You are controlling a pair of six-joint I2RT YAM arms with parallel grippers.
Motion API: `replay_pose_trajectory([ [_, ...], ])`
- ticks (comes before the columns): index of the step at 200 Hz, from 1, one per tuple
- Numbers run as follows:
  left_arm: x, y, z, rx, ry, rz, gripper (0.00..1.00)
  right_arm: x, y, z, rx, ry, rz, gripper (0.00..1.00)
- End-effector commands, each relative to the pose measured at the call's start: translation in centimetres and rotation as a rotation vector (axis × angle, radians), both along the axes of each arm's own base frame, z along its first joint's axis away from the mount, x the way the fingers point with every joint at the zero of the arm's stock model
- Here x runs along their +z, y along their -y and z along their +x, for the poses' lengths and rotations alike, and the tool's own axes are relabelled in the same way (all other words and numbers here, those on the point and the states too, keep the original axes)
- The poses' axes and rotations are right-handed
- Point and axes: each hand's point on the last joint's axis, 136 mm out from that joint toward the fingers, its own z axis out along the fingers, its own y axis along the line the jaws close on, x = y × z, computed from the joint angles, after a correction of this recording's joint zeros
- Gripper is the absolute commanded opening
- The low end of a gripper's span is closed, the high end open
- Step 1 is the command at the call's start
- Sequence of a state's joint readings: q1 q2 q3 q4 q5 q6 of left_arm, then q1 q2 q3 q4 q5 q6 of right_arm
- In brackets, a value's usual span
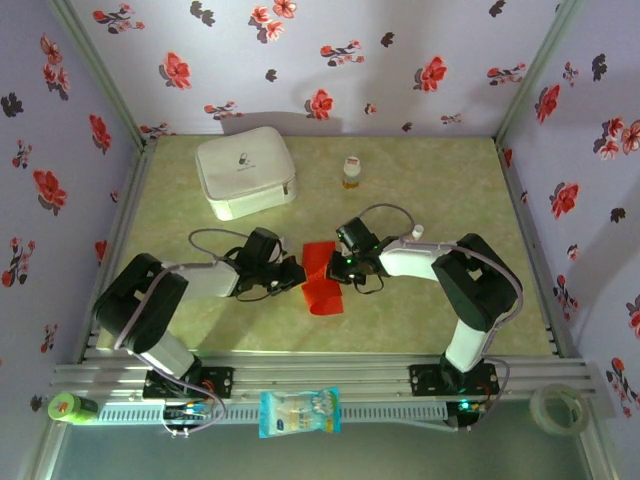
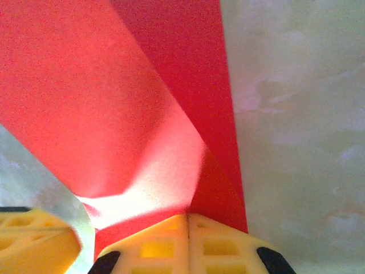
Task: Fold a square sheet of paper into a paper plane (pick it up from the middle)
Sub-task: First fold the square sheet of paper in half at the center of the table.
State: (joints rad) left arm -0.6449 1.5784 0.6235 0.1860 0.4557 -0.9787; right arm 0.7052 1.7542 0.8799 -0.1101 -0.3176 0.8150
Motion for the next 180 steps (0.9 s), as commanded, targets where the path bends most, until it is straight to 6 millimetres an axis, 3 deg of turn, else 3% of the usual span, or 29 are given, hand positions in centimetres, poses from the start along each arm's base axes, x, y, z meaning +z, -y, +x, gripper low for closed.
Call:
replay_pose_trajectory([
  [1, 2.0, 0.4, 0.4, 0.028, -0.013, -0.05, 0.0, -3.9, 4.2, -2.5, -0.047, -0.099, -0.195, 0.0],
  [36, 1.9, 1.7, -0.5, -0.002, -0.043, -0.116, 0.0, -3.8, 4.2, -2.4, -0.047, -0.098, -0.192, 0.0],
  [60, 0.4, 1.9, -1.3, -0.015, -0.077, -0.113, 0.0, -3.7, 4.2, -2.5, -0.046, -0.099, -0.193, 0.0],
  [104, -4.0, 0.0, -3.4, -0.015, -0.15, -0.02, 0.0, -3.9, 4.4, -2.7, -0.047, -0.103, -0.201, 0.0],
  [126, -5.2, -1.1, -4.4, -0.009, -0.169, 0.014, 0.0, -3.9, 4.5, -2.7, -0.046, -0.104, -0.206, 0.0],
  [151, -4.6, -1.3, -4.4, -0.008, -0.152, 0.017, 0.0, -3.8, 4.5, -2.7, -0.048, -0.103, -0.208, 0.0],
  [180, -1.8, -0.2, -3.4, -0.018, -0.1, -0.022, 0.0, -3.7, 4.5, -2.6, -0.047, -0.101, -0.21, 0.0],
])
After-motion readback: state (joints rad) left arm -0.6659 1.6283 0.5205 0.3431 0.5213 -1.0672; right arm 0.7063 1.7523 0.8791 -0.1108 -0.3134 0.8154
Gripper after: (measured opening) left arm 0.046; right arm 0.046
